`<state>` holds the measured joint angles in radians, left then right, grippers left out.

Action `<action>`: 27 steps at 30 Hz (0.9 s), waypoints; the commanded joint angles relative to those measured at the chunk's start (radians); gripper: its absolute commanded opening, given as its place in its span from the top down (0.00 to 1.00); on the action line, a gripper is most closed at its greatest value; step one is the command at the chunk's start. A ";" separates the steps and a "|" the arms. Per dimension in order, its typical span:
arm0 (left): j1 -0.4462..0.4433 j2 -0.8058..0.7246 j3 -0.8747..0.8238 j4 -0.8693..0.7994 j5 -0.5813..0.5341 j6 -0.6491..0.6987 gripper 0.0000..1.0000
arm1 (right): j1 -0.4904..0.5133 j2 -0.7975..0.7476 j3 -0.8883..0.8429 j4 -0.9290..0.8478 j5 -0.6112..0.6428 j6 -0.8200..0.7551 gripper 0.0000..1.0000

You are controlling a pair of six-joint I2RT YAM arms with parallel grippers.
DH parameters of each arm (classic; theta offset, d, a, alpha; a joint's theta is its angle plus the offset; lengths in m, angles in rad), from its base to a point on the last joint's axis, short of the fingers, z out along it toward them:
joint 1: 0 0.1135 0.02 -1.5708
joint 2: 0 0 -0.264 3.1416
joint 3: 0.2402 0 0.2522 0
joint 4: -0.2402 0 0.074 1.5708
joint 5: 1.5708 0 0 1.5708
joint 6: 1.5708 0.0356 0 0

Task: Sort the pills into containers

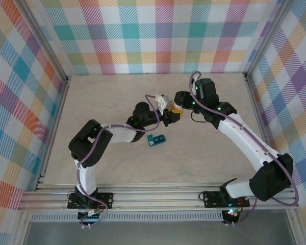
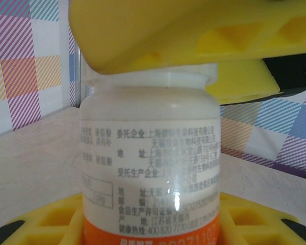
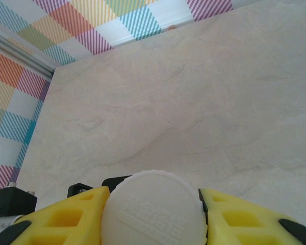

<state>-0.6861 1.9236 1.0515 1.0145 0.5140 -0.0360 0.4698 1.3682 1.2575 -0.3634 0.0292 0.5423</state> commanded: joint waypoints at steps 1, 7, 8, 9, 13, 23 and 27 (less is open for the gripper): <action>-0.015 0.002 0.064 0.024 0.006 -0.012 0.48 | -0.034 -0.016 -0.020 0.004 0.051 0.045 0.67; -0.027 0.023 0.109 -0.070 0.001 -0.011 0.17 | -0.080 0.000 -0.007 0.016 0.063 0.065 0.67; -0.029 0.024 0.115 -0.081 -0.003 -0.010 0.15 | -0.087 0.005 -0.003 0.016 0.064 0.065 0.67; -0.031 0.025 0.120 -0.092 -0.005 -0.011 0.11 | -0.095 0.007 0.002 0.016 0.062 0.065 0.67; -0.048 0.006 0.107 -0.117 -0.031 -0.019 0.04 | -0.125 0.006 0.002 0.022 0.068 0.060 0.66; -0.072 -0.183 -0.033 -0.231 -0.191 -0.028 0.00 | -0.166 0.019 -0.093 0.120 0.124 -0.081 0.66; -0.071 -0.288 -0.028 -0.418 -0.265 0.007 0.00 | -0.168 0.048 -0.138 0.179 0.171 -0.140 0.66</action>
<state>-0.7525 1.7386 1.0180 0.7136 0.3252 -0.0574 0.3069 1.3949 1.1469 -0.2768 0.1528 0.4820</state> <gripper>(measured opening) 0.998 0.417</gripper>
